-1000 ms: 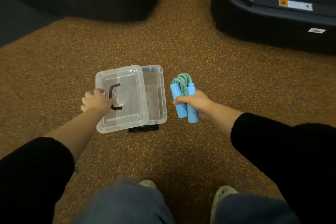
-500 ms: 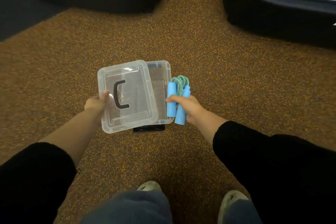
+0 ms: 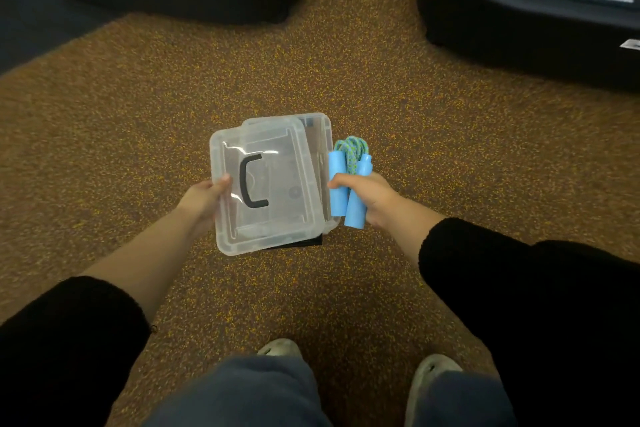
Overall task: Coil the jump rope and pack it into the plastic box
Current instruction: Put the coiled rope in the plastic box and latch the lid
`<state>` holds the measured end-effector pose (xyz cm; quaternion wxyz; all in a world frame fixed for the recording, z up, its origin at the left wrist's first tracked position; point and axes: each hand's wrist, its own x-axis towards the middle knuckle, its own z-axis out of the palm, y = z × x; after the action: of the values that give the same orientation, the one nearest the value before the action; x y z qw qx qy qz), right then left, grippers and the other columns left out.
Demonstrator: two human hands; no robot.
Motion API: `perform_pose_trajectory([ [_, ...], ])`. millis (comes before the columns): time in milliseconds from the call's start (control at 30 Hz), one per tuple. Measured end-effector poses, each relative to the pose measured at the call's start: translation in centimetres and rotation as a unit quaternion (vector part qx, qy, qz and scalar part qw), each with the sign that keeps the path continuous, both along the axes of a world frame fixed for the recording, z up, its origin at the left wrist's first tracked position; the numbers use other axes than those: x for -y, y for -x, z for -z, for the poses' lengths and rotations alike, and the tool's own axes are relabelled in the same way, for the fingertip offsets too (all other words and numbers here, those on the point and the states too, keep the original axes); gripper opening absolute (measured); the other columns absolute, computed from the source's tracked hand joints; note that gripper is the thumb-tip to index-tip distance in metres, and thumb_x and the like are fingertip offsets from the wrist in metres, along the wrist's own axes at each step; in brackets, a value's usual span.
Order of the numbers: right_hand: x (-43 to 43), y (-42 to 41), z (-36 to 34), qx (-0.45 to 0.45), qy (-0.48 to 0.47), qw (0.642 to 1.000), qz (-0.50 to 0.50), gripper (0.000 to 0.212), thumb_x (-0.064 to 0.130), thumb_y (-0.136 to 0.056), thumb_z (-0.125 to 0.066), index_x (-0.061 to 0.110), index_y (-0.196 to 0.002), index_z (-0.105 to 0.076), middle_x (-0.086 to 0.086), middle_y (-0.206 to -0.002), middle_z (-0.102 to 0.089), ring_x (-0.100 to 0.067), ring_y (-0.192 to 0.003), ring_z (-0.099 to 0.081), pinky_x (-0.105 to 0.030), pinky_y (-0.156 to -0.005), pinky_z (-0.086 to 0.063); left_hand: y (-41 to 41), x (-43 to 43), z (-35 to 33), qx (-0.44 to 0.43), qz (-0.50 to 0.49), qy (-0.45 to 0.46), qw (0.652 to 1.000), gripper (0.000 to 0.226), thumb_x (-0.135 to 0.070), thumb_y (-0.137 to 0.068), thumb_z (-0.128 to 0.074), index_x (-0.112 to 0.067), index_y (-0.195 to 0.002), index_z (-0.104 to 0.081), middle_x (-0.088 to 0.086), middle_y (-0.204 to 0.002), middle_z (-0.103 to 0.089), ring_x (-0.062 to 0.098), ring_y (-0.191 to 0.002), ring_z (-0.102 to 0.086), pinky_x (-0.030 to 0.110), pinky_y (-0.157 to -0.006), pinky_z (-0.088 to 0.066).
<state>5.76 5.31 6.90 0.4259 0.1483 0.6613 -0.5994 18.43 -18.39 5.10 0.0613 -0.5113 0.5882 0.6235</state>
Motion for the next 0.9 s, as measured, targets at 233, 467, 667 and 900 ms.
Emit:
perform_pose_trajectory([
  [233,-5.5,0.6,-1.4,-0.004,-0.036,0.999,-0.02,0.029,0.003,-0.073,-0.072,0.008,-0.096,-0.056,-0.012,-0.09,-0.06,-0.024,-0.077,-0.06,-0.041,-0.069,-0.054,0.5,-5.7,-1.8,0.013,0.021,-0.04,0.999,0.031,-0.024,-0.093,-0.055,-0.002,-0.114,-0.056,0.016,-0.107,-0.067,0.034,-0.099,-0.065,0.052,-0.092,-0.05],
  [467,-11.6,0.3,-1.9,-0.013,-0.088,0.995,-0.035,0.029,0.001,-0.074,-0.071,0.006,-0.099,-0.056,-0.011,-0.086,-0.06,-0.023,-0.071,-0.06,-0.032,-0.055,-0.051,-0.3,-13.0,-1.0,-0.013,0.038,-0.012,0.999,0.016,-0.026,-0.094,-0.054,-0.01,-0.098,-0.053,0.007,-0.091,-0.061,0.027,-0.089,-0.06,0.045,-0.088,-0.05],
  [667,-14.1,-0.1,-0.8,0.021,-0.136,0.986,-0.091,0.026,0.001,-0.074,-0.07,0.002,-0.097,-0.058,-0.014,-0.083,-0.062,-0.024,-0.069,-0.061,-0.031,-0.057,-0.051,-1.2,-13.9,0.3,-0.016,0.062,-0.059,0.996,0.009,-0.026,-0.091,-0.058,-0.018,-0.091,-0.053,0.017,-0.108,-0.063,0.038,-0.103,-0.061,0.057,-0.091,-0.049],
  [900,-13.7,1.4,-0.8,0.044,-0.148,0.981,-0.114,0.031,0.006,-0.073,-0.075,0.005,-0.099,-0.059,-0.013,-0.086,-0.063,-0.024,-0.072,-0.061,-0.033,-0.061,-0.051,-1.3,-13.8,0.4,-0.041,0.059,-0.102,0.992,0.026,-0.028,-0.094,-0.053,-0.008,-0.11,-0.057,0.018,-0.106,-0.067,0.035,-0.097,-0.066,0.055,-0.087,-0.052],
])
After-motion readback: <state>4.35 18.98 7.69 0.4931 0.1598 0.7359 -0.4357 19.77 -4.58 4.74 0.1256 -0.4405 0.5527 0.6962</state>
